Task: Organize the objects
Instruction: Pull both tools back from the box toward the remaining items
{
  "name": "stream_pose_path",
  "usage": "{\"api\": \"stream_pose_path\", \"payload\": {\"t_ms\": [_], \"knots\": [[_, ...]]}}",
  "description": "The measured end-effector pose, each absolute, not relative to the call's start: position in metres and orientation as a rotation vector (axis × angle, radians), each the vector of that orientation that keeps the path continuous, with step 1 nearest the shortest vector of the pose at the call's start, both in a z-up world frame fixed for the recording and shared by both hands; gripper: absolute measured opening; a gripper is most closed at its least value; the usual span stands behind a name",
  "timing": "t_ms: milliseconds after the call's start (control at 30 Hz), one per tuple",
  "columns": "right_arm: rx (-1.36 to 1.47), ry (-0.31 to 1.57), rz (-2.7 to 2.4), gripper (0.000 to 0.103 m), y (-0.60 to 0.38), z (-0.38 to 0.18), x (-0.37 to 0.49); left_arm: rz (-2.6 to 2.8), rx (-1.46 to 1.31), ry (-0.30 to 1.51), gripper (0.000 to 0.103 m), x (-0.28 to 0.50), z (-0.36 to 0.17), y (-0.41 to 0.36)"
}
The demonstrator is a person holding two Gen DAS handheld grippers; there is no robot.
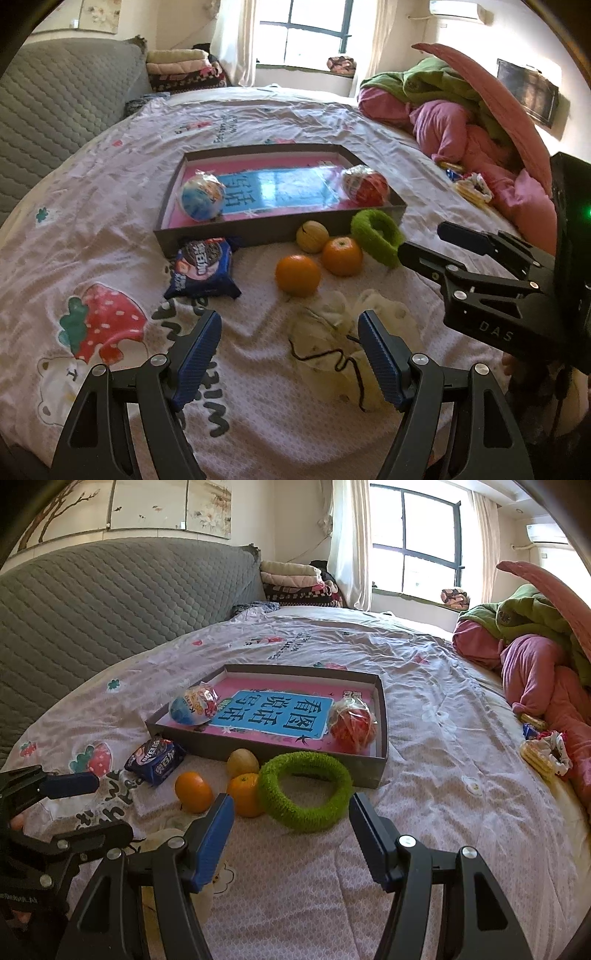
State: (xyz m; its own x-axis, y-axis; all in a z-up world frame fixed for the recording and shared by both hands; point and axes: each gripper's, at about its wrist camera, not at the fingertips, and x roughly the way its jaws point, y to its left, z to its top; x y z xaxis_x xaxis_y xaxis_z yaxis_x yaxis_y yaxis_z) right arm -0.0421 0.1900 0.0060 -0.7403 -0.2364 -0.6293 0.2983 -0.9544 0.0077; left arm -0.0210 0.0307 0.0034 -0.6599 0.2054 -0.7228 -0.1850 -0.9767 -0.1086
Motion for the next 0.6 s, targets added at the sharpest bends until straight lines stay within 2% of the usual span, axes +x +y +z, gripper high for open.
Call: {"api": "stream_pose_path", "payload": {"t_ms": [600], "knots": [[0.999,0.249,-2.648,0.064,0.181,-0.017,-0.058,2.577,-1.294,-0.043,0.077,-0.033,-0.034,0.050]]}}
